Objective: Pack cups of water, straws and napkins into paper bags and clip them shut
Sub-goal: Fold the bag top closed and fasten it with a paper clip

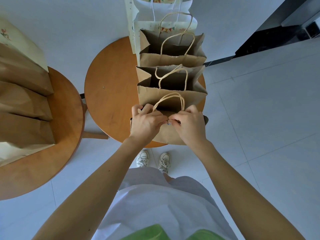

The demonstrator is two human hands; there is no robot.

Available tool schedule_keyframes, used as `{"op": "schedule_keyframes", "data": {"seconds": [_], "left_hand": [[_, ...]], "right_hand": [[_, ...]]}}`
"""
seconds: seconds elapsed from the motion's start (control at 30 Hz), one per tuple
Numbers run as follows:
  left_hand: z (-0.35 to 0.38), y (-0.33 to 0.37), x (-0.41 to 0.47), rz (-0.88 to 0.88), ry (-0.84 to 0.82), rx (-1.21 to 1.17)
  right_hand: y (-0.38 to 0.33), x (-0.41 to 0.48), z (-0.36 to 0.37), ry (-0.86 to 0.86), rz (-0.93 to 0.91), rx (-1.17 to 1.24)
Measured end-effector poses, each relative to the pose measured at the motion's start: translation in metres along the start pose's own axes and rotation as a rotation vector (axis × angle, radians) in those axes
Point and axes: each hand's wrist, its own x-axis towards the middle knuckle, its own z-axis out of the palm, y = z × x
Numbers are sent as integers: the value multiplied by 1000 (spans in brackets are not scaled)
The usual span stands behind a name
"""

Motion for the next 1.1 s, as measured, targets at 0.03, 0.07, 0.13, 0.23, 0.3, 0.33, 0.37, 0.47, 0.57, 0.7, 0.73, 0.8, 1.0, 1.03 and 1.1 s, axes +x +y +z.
{"op": "schedule_keyframes", "data": {"seconds": [0.03,0.07,0.13,0.23,0.3,0.33,0.37,0.47,0.57,0.7,0.73,0.8,1.0,1.03,1.1], "left_hand": [[-2,-2,0,14,-15,-27],[-5,-4,0,31,-34,-60],[-13,-11,0,91,-52,-108],[-29,-20,-3,169,-29,-175],[-36,-22,-8,131,17,-198],[-38,-22,-11,92,36,-210],[-39,-23,-14,49,47,-214],[-39,-24,-22,-78,-6,-152],[-39,-22,-23,-197,-180,-95],[-39,-13,-20,-307,-389,-144],[-38,-10,-18,-322,-421,-159],[-37,-6,-18,-308,-448,-140],[-38,-4,-13,-274,-418,94],[-39,-5,-12,-267,-393,147],[-40,-4,-9,-283,-368,190]], "right_hand": [[1,-1,0,-1,-20,17],[3,-3,-1,-1,-49,42],[7,-6,-7,0,-94,103],[12,-11,-25,49,-54,163],[18,-15,-36,72,-22,143],[22,-18,-40,65,-1,126],[26,-21,-44,42,35,113],[39,-33,-47,-99,185,88],[44,-44,-45,-169,254,79],[39,-48,-41,-242,312,239],[39,-47,-41,-249,310,239],[37,-43,-40,-279,296,232],[33,-32,-34,-372,155,142],[33,-29,-34,-379,142,115],[33,-23,-34,-420,120,39]]}}
